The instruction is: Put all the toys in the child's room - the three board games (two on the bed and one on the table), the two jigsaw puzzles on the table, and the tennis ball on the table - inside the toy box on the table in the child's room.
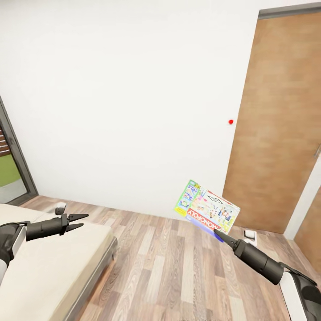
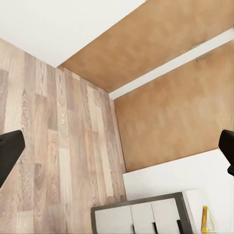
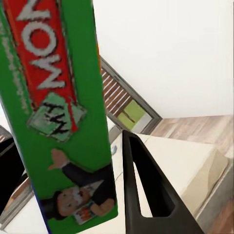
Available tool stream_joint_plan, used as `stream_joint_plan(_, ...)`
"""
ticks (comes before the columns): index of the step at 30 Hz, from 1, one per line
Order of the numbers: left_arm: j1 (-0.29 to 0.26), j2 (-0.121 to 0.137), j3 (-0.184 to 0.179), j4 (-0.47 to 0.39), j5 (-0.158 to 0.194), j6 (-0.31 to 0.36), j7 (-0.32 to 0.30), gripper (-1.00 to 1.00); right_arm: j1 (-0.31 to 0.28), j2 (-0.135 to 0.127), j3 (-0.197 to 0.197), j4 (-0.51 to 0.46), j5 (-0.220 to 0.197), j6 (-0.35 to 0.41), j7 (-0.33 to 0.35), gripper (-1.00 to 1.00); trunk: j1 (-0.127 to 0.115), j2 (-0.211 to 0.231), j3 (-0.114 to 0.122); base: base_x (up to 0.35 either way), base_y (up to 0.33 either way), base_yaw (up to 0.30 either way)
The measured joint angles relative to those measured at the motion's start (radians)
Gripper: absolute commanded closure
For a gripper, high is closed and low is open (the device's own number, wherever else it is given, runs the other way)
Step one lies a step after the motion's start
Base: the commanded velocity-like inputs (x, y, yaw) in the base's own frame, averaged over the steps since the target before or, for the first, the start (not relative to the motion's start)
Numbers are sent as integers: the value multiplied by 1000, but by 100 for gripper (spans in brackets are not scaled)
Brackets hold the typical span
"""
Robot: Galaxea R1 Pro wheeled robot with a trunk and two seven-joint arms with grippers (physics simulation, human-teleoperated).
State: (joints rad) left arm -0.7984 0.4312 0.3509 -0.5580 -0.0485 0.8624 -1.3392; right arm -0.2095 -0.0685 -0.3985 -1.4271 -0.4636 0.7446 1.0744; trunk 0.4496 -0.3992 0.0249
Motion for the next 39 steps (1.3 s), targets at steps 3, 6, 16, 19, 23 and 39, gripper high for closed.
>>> stream_joint_plan(3,0,0,0,0,0,0,0,-100,0,0,0,0,0,0,0,100,0,0,0,0,0,-278)
stream_joint_plan(6,0,0,0,0,0,0,1,-100,0,0,0,0,1,0,0,100,0,0,0,0,0,-278)
stream_joint_plan(16,0,0,0,0,0,0,1,-100,0,0,0,4,2,-1,0,100,0,0,0,0,0,-278)
stream_joint_plan(19,0,0,0,0,0,0,1,-100,0,0,-1,10,1,-2,0,100,0,0,0,0,21,-279)
stream_joint_plan(23,0,0,0,0,0,0,1,-100,0,-2,-1,16,-2,-1,0,100,0,0,0,0,104,-278)
stream_joint_plan(39,0,0,0,0,0,0,1,-100,0,-5,-2,23,-2,-1,0,100,0,0,0,0,193,-278)
